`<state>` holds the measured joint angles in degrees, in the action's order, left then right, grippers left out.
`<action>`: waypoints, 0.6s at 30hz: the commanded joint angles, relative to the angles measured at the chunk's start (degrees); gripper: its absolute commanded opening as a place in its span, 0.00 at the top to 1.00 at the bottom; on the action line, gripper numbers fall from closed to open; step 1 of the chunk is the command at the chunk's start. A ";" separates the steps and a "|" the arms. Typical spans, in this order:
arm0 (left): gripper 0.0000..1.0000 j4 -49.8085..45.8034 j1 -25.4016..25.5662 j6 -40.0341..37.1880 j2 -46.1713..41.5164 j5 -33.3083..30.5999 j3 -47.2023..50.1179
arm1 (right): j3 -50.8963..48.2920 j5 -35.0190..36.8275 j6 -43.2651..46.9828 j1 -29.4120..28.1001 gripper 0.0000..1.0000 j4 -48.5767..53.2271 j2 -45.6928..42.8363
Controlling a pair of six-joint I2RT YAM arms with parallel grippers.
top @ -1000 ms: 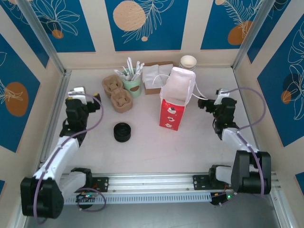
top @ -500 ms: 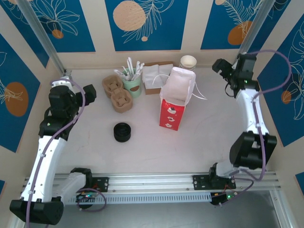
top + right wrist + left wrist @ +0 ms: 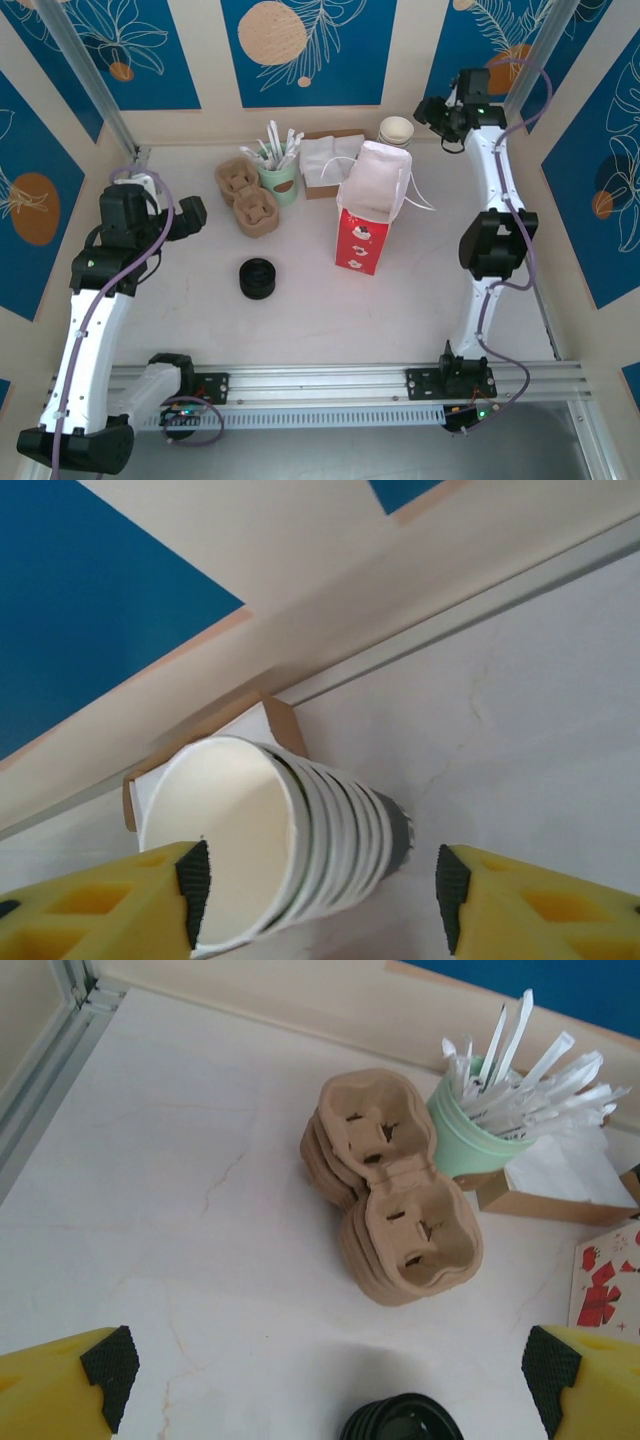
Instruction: Pack the takeout coffee
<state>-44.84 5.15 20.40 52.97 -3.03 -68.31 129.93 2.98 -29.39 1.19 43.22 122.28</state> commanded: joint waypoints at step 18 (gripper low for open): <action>0.00 -2.40 0.30 -0.94 0.72 1.71 -0.99 | 11.75 8.93 4.75 -4.79 0.49 5.66 8.59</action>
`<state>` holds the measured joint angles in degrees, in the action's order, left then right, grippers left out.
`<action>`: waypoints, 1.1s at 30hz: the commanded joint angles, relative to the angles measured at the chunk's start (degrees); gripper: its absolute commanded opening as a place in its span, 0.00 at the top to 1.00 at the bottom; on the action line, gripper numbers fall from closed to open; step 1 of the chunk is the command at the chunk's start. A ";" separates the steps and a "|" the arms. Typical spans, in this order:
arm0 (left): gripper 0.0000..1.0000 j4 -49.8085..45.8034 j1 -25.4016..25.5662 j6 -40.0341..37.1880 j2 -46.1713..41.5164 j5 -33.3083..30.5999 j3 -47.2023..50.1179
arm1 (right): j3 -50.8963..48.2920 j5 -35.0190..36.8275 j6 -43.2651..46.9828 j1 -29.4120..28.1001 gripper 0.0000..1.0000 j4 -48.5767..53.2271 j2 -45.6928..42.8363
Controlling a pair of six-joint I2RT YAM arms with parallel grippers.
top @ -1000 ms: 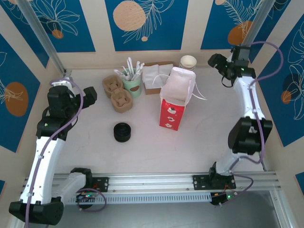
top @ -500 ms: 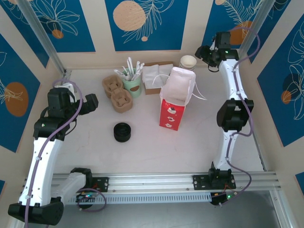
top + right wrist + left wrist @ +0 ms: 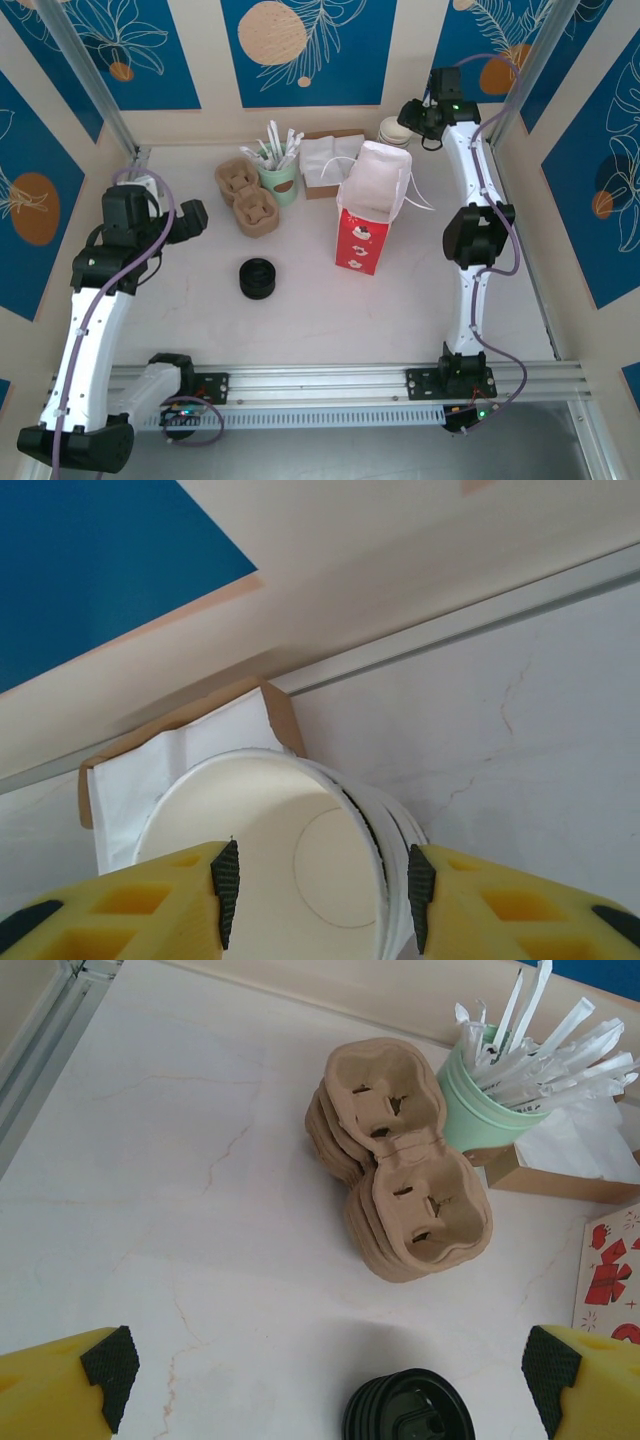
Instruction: Pack the takeout coffee
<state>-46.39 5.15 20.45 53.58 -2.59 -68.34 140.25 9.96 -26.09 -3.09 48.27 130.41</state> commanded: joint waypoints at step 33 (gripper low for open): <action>0.00 -1.95 0.30 0.38 1.09 -0.84 -0.49 | 4.56 4.37 3.89 -1.57 0.95 2.27 2.79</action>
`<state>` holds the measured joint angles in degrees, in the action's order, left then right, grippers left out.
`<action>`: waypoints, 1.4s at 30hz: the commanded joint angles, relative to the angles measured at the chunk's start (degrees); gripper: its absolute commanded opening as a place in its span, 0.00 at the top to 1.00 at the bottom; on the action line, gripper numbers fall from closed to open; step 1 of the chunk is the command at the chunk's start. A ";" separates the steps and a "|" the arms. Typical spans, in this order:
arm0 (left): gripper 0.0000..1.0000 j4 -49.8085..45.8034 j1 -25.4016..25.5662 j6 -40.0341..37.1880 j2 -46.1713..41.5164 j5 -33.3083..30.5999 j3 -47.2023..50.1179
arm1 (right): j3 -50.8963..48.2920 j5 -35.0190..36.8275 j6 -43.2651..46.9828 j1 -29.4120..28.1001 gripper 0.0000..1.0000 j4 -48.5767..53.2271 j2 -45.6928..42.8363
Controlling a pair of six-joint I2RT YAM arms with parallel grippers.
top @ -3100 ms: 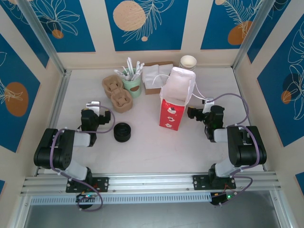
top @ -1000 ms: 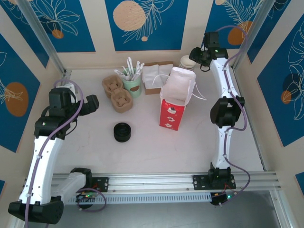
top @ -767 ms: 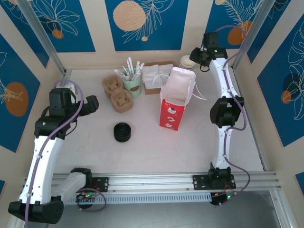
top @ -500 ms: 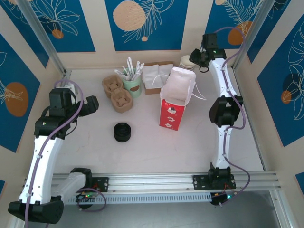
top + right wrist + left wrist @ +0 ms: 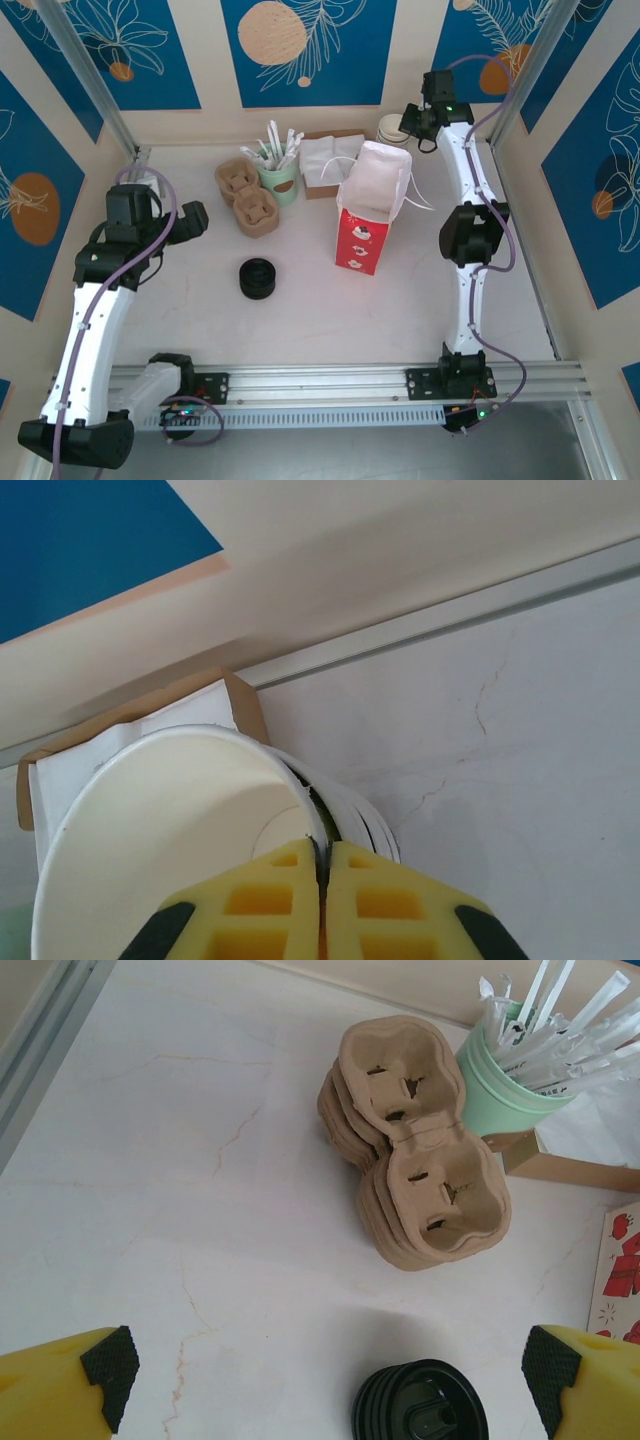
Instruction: Pack the takeout coffee
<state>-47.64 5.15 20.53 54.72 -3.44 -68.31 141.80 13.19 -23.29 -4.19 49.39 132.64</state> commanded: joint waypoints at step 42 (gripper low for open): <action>0.01 -2.69 0.30 -6.91 -0.59 16.14 -5.05 | -24.68 3.89 -0.23 7.05 1.00 12.84 -49.69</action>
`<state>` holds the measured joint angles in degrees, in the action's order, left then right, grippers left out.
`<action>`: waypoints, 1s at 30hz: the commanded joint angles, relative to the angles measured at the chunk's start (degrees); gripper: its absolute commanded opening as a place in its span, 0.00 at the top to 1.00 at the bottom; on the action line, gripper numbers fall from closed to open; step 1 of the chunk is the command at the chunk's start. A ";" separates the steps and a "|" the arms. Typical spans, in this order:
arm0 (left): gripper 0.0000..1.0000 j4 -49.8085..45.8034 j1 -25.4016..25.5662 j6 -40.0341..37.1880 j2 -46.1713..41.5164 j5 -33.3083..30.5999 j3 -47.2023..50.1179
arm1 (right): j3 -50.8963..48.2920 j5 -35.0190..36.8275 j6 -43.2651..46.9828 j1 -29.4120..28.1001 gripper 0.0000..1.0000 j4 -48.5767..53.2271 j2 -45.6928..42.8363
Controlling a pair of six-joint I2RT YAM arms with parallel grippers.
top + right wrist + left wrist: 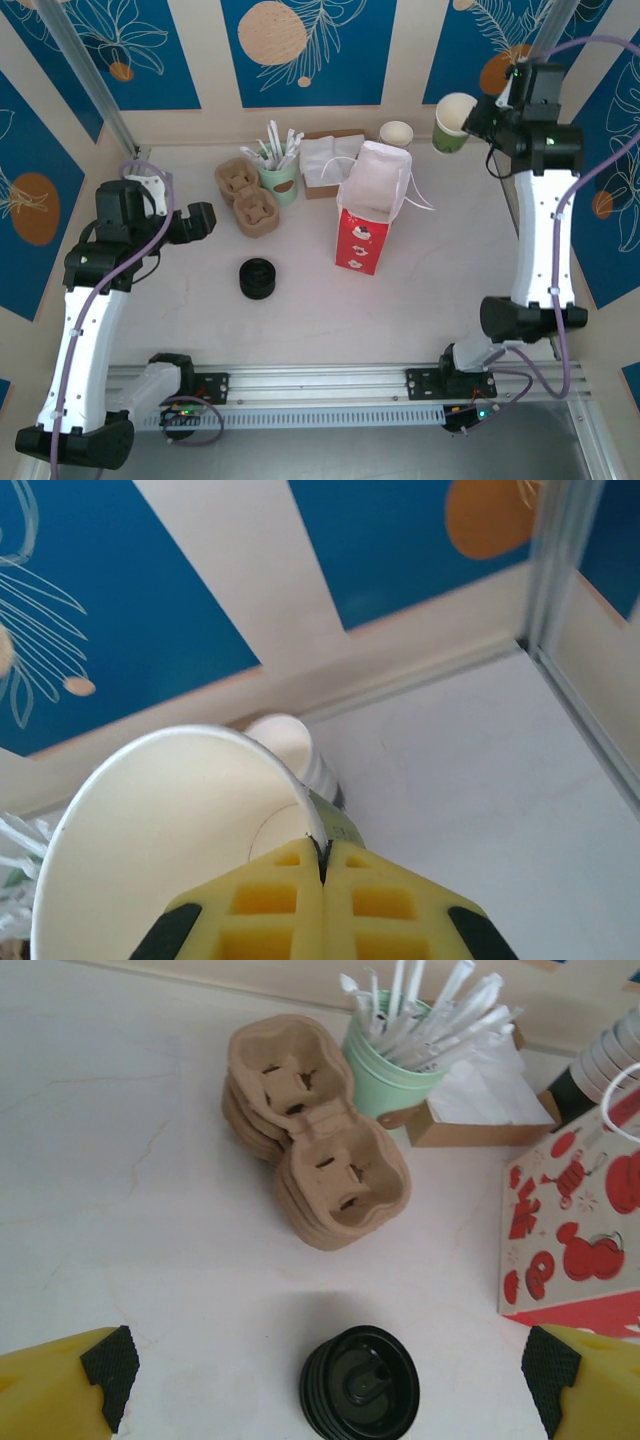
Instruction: Pack the takeout coffee
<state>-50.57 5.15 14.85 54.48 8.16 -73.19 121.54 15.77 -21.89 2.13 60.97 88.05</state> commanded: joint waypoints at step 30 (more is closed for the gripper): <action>0.05 6.21 0.82 1.09 2.69 10.33 8.88 | -61.36 -4.00 -11.16 -14.78 1.00 -6.02 -42.29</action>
<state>-46.22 5.30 15.11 56.62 16.93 -65.45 62.48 12.69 -30.96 -8.43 59.02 47.11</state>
